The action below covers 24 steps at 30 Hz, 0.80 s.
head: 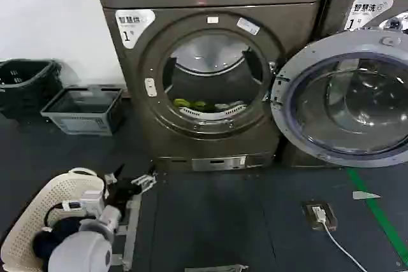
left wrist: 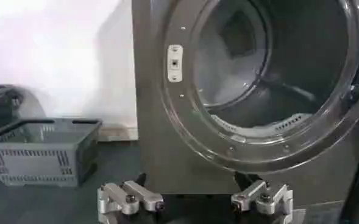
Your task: Grasp the clothes from the dryer.
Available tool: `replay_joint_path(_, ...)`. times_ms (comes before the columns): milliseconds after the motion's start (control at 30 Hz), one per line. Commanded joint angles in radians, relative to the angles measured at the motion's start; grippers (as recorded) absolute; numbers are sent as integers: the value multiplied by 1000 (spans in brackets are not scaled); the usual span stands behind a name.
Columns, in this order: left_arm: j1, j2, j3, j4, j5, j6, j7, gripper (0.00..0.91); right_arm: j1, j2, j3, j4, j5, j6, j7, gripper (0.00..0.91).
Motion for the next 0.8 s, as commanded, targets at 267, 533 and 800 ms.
replay_joint_path(267, 8, 3, 1, -10, 26, 49, -3, 907, 4, 7, -37, -21, -35, 79, 33, 907)
replay_joint_path(533, 12, 13, -3, -22, 22, 49, -6, 907, 7, 13, -49, -7, -11, 75, 55, 907)
replay_joint_path(800, 11, 12, -6, -13, 21, 49, -9, 907, 9, 15, -48, -11, -11, 75, 58, 907)
